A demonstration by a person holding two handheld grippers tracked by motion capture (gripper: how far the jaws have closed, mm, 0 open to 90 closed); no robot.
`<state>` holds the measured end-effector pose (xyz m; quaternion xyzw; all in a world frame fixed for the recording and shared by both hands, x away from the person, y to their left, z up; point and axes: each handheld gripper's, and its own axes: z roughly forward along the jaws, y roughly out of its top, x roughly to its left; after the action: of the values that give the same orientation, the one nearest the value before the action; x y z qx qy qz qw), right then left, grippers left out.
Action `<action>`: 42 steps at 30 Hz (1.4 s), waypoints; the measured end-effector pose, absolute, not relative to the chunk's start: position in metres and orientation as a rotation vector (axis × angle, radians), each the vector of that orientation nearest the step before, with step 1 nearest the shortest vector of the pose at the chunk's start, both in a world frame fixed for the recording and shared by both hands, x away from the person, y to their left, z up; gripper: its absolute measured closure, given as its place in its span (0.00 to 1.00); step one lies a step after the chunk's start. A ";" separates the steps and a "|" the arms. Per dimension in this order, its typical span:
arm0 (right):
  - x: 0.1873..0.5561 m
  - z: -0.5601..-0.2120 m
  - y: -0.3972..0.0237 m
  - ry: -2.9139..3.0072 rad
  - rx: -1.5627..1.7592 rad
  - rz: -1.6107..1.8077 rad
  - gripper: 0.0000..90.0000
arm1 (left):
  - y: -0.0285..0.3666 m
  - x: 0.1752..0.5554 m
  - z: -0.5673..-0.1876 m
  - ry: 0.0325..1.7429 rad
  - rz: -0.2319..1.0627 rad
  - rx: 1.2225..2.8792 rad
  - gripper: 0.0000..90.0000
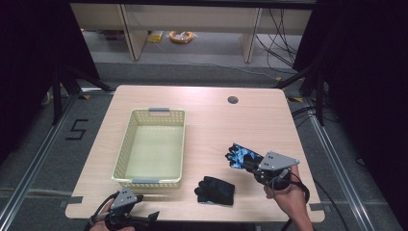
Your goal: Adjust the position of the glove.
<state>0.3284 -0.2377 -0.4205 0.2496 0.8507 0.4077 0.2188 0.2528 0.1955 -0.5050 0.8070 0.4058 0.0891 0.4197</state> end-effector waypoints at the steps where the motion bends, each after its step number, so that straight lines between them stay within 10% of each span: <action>1: 0.327 -0.421 -0.236 2.355 0.703 1.131 0.97 | 0.196 0.253 -0.505 1.017 0.224 2.025 0.18; 42: 0.289 -0.452 -0.158 2.535 0.554 1.048 0.97 | 0.197 0.252 -0.505 1.010 0.225 2.043 0.18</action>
<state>0.2895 -0.1585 -0.4516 0.1951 0.8926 0.3689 0.1706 0.2524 0.1967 -0.5046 0.8125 0.4016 0.0895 0.4129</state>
